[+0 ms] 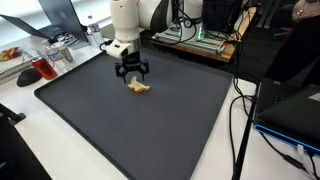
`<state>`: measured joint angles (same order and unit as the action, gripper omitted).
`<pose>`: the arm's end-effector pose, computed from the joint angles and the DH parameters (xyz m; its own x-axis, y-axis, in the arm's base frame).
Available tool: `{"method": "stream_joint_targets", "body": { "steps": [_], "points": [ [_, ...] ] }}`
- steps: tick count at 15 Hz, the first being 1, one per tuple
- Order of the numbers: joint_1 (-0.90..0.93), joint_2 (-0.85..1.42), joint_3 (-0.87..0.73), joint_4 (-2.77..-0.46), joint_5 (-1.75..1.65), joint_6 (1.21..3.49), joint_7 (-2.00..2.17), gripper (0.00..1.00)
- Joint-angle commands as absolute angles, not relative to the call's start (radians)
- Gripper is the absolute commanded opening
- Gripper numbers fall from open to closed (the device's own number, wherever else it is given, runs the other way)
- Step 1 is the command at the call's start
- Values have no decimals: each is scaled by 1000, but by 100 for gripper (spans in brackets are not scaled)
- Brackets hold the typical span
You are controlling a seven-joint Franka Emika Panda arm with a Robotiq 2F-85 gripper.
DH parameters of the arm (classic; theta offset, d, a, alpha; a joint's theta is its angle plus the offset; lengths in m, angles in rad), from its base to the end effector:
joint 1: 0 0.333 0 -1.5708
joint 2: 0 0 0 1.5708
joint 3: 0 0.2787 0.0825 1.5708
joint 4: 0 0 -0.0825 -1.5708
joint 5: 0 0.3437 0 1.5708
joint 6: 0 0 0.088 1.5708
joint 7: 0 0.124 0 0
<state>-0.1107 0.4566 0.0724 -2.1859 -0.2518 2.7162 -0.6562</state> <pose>0.5301 -0.0117 0.1677 0.6713 0.7412 0.0000 0.7365 -0.6671 0.1117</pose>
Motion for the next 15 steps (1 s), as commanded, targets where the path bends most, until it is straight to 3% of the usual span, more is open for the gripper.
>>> {"method": "stream_joint_targets", "body": {
  "steps": [1, 9, 15],
  "points": [
    [-165, 380, 115, -2271, -160, 2704, -677, 100],
    [-461, 337, 338, -2413, 342, 2913, -972, 100],
    [-907, 437, 749, -2384, 813, 3020, -1407, 100]
  ]
}}
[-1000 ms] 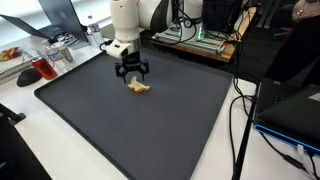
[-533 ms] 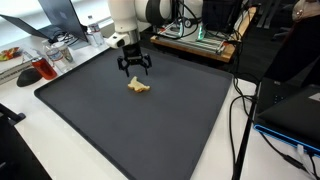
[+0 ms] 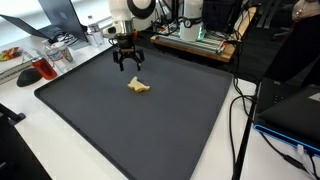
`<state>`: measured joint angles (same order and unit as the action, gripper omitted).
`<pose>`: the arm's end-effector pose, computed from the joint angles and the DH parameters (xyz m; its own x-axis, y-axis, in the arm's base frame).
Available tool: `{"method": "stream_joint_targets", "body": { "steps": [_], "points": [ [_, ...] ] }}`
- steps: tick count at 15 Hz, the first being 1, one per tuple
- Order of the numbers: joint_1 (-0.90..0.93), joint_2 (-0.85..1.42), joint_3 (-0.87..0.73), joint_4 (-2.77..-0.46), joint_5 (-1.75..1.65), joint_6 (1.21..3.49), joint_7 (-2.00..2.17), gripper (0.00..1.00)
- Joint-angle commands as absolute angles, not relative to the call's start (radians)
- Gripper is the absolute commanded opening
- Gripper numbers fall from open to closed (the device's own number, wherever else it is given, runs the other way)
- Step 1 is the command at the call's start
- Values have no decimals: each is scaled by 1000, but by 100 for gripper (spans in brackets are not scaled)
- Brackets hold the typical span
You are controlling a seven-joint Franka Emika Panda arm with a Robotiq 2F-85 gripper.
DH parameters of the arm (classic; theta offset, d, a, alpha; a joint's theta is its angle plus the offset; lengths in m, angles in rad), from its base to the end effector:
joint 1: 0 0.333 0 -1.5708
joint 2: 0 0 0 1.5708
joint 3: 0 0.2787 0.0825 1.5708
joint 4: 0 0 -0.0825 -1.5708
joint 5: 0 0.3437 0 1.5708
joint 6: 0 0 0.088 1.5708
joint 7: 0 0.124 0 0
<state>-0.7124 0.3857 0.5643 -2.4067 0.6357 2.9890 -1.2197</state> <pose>0.4737 -0.0968 0.1779 0.8596 0.3363 0.3846 0.3961 -0.9142 -0.0860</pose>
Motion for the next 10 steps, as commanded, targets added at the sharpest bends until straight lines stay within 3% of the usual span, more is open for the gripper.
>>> {"method": "stream_joint_targets", "body": {
  "steps": [1, 6, 10],
  "points": [
    [-984, 457, 814, -2379, 859, 3018, -1468, 100],
    [-1118, 498, 865, -2395, 881, 3010, -1575, 100],
    [-1027, 454, 736, -2387, 764, 2902, -1470, 100]
  ]
}}
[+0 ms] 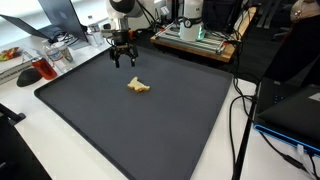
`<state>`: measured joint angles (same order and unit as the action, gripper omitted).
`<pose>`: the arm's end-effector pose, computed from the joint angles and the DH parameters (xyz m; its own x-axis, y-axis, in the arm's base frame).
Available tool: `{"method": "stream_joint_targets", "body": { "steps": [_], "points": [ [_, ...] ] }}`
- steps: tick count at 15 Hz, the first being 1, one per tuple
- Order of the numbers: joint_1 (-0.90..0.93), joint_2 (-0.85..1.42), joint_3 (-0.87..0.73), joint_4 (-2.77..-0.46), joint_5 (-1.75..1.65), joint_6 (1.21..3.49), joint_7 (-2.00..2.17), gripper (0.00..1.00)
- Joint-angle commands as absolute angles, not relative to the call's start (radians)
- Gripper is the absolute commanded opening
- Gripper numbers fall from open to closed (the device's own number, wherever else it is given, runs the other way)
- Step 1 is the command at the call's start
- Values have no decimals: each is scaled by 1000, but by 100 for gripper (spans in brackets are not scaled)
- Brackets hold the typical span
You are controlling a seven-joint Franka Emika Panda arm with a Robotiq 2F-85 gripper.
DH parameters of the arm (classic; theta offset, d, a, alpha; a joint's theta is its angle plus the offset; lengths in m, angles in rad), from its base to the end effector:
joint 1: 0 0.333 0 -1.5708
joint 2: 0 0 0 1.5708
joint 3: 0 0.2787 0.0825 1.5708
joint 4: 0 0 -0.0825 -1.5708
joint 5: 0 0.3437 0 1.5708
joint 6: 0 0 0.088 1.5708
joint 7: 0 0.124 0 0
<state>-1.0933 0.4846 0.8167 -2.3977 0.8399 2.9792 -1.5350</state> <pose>0.4510 -0.1506 0.1663 0.8367 0.2399 0.4924 0.3614 -0.9173 -0.1673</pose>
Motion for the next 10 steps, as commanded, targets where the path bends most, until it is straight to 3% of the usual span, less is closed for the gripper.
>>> {"method": "stream_joint_targets", "body": {
  "steps": [1, 10],
  "points": [
    [-979, 434, 681, -2382, 710, 2861, -1418, 100],
    [-584, 390, 294, -2170, 559, 2549, -1215, 100]
  ]
}}
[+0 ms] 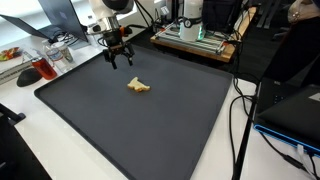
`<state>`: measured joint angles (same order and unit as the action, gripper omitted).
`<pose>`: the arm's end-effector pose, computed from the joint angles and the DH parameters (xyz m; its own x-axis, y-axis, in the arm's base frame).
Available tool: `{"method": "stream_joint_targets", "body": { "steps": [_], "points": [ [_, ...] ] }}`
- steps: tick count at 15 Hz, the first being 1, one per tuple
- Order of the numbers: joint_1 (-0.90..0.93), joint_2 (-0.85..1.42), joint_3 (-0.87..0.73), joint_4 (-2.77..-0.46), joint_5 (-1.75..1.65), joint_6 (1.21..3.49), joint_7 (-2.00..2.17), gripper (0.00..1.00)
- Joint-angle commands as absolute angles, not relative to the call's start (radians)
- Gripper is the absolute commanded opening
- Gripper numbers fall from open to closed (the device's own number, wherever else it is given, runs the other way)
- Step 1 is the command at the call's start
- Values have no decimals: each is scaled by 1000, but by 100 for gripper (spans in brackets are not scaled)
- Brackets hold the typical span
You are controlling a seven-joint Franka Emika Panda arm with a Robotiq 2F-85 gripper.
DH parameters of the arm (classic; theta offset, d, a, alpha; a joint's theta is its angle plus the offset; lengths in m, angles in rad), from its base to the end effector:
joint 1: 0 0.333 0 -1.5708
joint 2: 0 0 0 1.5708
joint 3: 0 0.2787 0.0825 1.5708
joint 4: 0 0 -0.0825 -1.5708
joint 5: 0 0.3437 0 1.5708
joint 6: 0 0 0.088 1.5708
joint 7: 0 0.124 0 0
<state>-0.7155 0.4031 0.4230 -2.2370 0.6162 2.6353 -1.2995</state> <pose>0.4905 -0.1492 0.1862 0.8635 0.3427 0.3700 0.4460 -0.8614 -0.2431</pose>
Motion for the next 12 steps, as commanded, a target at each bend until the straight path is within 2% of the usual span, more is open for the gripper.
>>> {"method": "stream_joint_targets", "body": {
  "steps": [1, 5, 12],
  "points": [
    [-531, 399, 247, -2140, 532, 2522, -1177, 100],
    [-365, 448, 107, -2008, 380, 2410, -1055, 100],
    [-249, 531, 78, -1795, 186, 2216, -1142, 100]
  ]
}}
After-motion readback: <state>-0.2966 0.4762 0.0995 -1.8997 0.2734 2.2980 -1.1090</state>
